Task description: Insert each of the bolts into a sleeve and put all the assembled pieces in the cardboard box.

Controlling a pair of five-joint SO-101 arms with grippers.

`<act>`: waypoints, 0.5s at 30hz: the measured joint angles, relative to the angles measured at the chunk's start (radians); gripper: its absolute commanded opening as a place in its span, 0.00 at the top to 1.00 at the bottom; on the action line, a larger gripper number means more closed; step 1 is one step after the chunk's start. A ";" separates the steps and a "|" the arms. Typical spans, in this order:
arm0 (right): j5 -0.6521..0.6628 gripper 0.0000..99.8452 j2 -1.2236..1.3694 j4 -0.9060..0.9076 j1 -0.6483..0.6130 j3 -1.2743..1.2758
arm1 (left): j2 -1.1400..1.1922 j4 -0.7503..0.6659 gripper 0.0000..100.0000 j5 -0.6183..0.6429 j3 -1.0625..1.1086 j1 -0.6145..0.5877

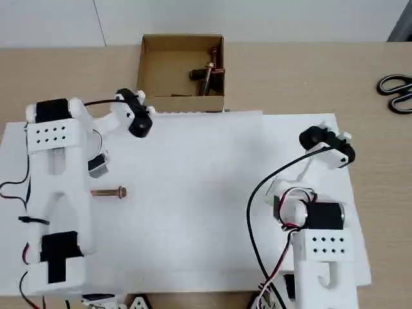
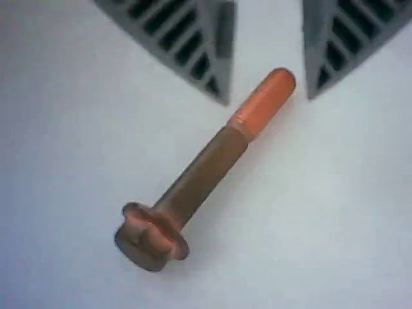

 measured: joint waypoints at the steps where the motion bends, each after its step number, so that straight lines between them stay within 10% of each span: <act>1: 0.000 1.00 0.000 0.000 0.000 0.000 | 0.008 0.000 0.87 -0.026 0.003 0.000; 15: 0.000 1.00 0.000 0.000 -0.003 0.000 | 0.184 0.003 0.87 -0.218 0.032 0.018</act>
